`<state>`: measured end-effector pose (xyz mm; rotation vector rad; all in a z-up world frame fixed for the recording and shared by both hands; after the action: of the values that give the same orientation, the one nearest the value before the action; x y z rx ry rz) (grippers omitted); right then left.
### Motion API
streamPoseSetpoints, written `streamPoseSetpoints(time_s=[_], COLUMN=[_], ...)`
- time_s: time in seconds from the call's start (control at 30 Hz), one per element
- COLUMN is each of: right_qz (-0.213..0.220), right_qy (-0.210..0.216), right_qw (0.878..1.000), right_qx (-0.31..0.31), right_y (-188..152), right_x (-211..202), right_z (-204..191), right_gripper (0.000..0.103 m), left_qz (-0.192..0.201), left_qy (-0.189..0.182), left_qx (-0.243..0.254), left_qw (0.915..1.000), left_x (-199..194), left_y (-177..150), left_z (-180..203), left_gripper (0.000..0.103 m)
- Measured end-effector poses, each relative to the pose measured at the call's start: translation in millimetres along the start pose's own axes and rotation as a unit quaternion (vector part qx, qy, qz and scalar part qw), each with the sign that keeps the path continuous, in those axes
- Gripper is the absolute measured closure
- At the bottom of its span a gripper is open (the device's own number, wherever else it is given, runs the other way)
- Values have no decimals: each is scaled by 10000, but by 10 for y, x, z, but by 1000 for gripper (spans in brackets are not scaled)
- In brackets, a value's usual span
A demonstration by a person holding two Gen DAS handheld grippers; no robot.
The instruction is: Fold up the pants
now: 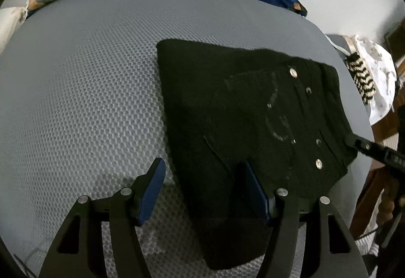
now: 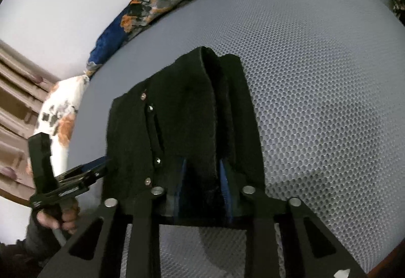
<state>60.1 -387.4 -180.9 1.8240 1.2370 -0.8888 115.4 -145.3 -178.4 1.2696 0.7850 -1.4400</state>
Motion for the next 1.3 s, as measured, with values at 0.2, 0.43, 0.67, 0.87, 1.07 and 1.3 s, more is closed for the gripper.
streamPoseSetpoints(time_s=[0.2,0.43,0.67,0.87,1.07,1.3], right_qz=[235,78,-47,-95,-34,115], right_qy=[-348,-531,-444,-395,-825,-1079], right_qw=[9991,9986,9989,9991,9966,9940], right_qx=[-109,23,119,153,2,-105], right_y=[-43,-137,-126,-120,-83,51], right_x=[-184,-22,68,65,9,-73], right_z=[-45,91,125,120,78,61], right_gripper=[97,97,95,89,72,54], left_qz=[86,99,97,95,133,313], left_qy=[100,473,597,571,554,739], left_qx=[39,254,247,189,158,173], left_qw=[9999,9985,9979,9981,9983,9966], left_x=[-62,2,140,168,144,42], left_y=[-28,-40,0,6,14,20], left_z=[7,-4,14,-27,-53,-70], left_gripper=[39,39,34,30,29,29])
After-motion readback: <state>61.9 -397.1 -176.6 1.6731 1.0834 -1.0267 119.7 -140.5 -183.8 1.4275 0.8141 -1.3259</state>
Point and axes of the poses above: each gripper's, at about its wrist camera, not at the fingertips, and x roughly the way its jaws point, z to its right, y to its top, the point moved 9 cm from there along x, roughly the way its jaws point, and after that the axes turned 12 degrees about -z, right-handed, at the moved point
